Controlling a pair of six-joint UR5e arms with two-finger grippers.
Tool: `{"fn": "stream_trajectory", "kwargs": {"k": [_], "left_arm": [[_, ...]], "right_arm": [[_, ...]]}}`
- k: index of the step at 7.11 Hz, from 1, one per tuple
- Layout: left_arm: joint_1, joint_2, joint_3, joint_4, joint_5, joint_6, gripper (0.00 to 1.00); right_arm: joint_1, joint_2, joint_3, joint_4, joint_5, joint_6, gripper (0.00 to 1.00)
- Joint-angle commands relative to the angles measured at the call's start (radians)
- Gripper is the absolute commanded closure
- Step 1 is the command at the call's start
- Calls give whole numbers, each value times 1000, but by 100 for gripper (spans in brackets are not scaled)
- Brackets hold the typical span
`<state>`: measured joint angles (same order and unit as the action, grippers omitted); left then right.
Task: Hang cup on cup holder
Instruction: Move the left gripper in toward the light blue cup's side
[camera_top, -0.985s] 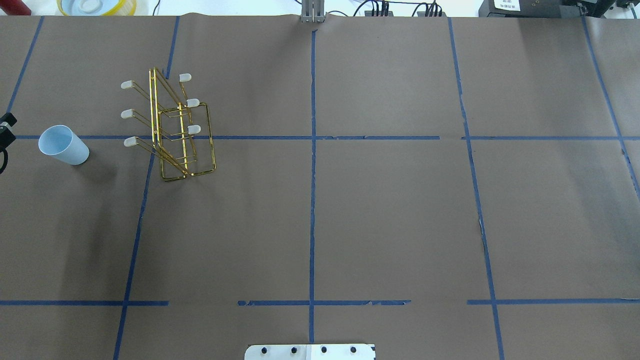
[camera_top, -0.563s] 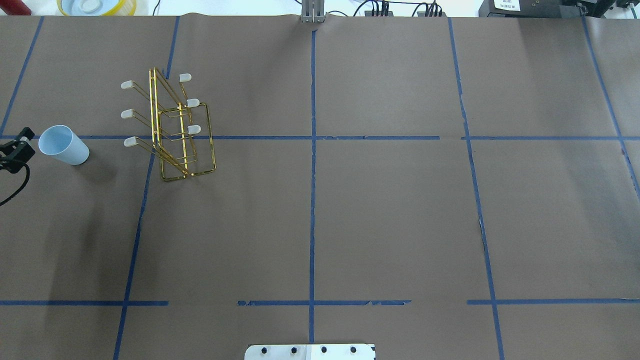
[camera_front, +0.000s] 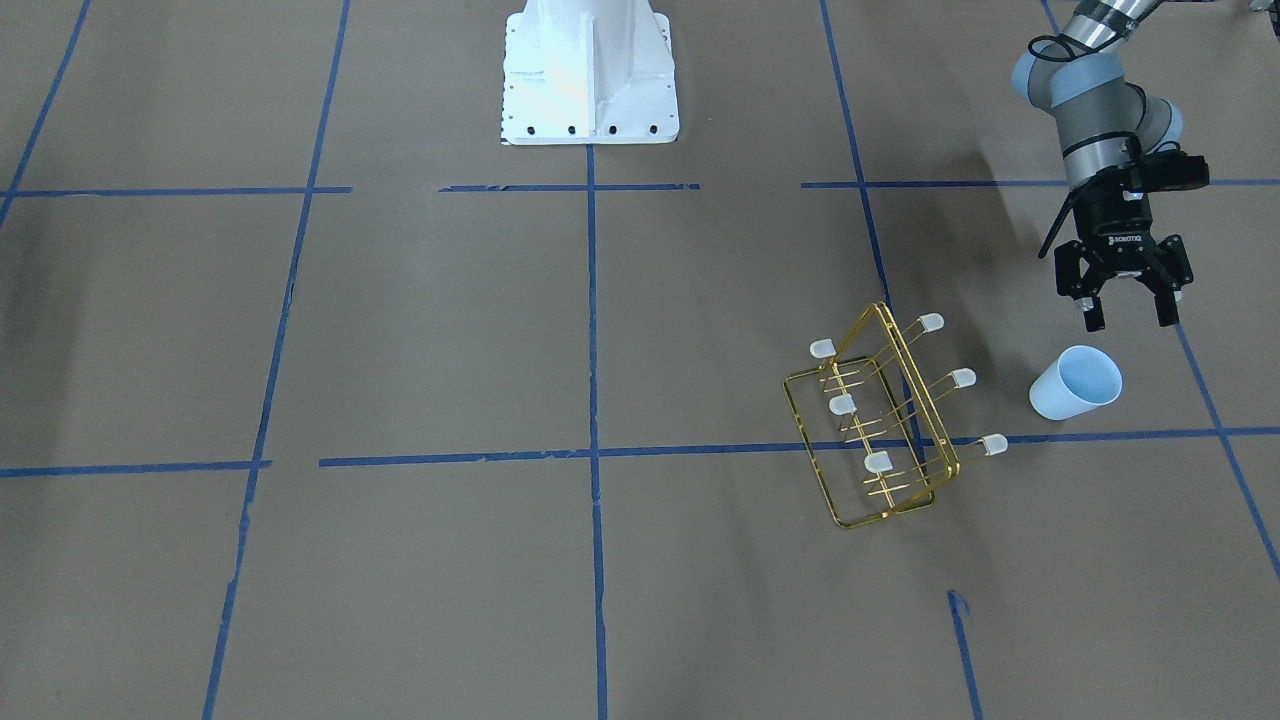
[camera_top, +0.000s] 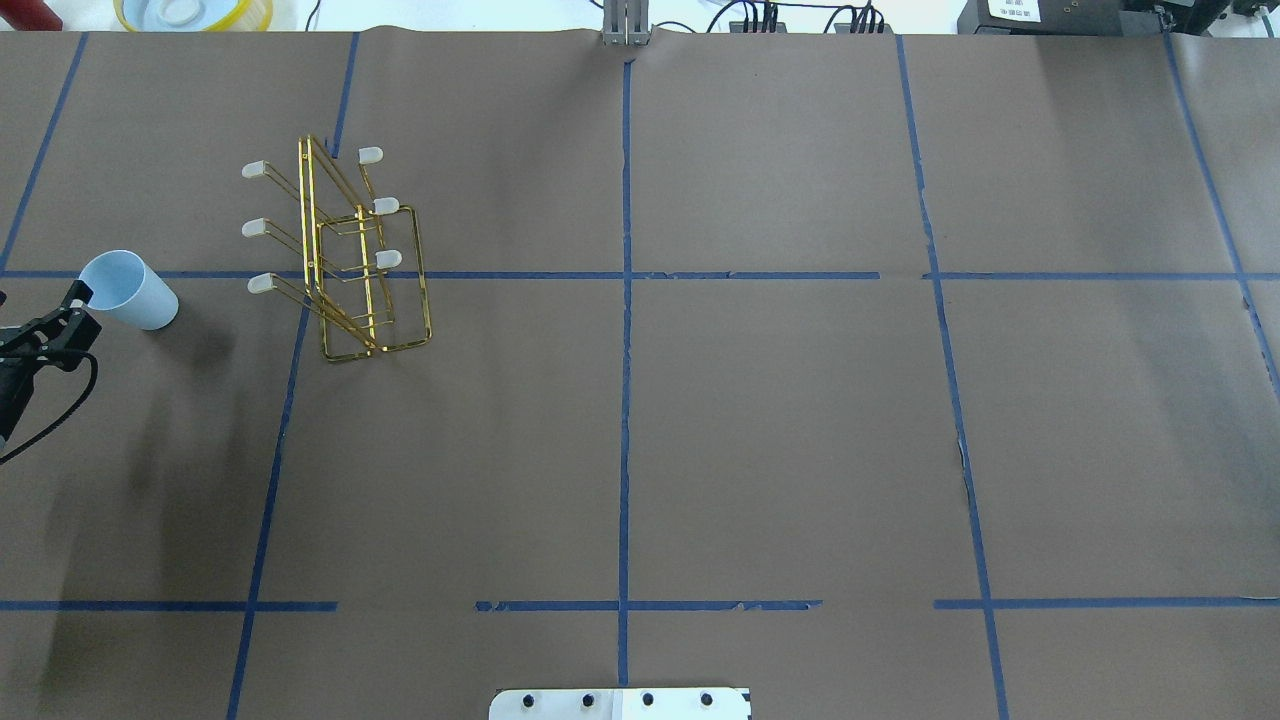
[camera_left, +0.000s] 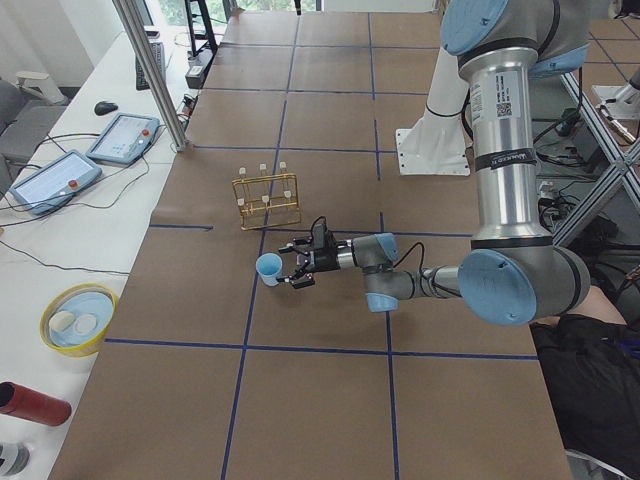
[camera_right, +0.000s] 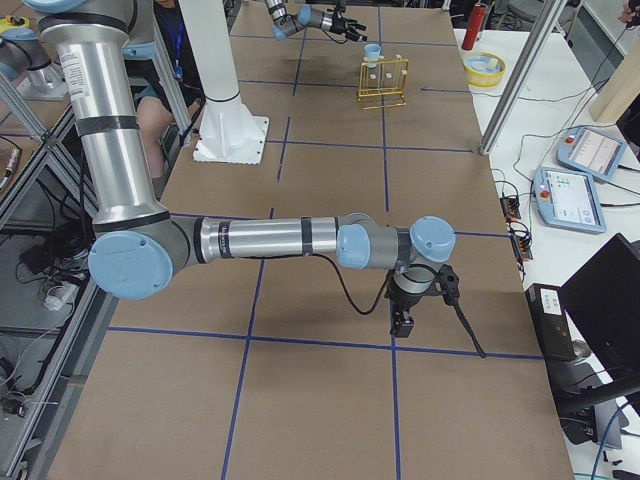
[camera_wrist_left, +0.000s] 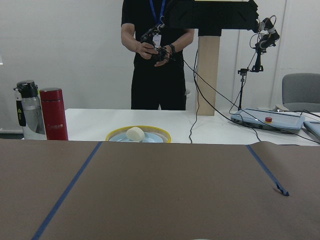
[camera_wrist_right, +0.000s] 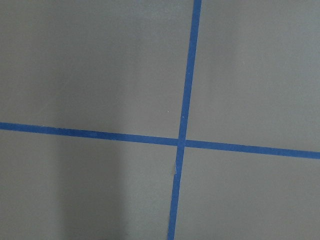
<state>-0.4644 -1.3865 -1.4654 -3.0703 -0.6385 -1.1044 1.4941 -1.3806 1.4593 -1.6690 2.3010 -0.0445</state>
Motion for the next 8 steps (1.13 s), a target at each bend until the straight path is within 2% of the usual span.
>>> {"fn": "stream_trajectory", "kwargs": {"k": [1,8], "left_arm": [[39,-26,20,-1,19,-2,0],[84,-83,103,-4,14,-3,0]], "right_arm": [[-1,0,0,0,0,1,0],[0,0,0,0,0,0,0]]}}
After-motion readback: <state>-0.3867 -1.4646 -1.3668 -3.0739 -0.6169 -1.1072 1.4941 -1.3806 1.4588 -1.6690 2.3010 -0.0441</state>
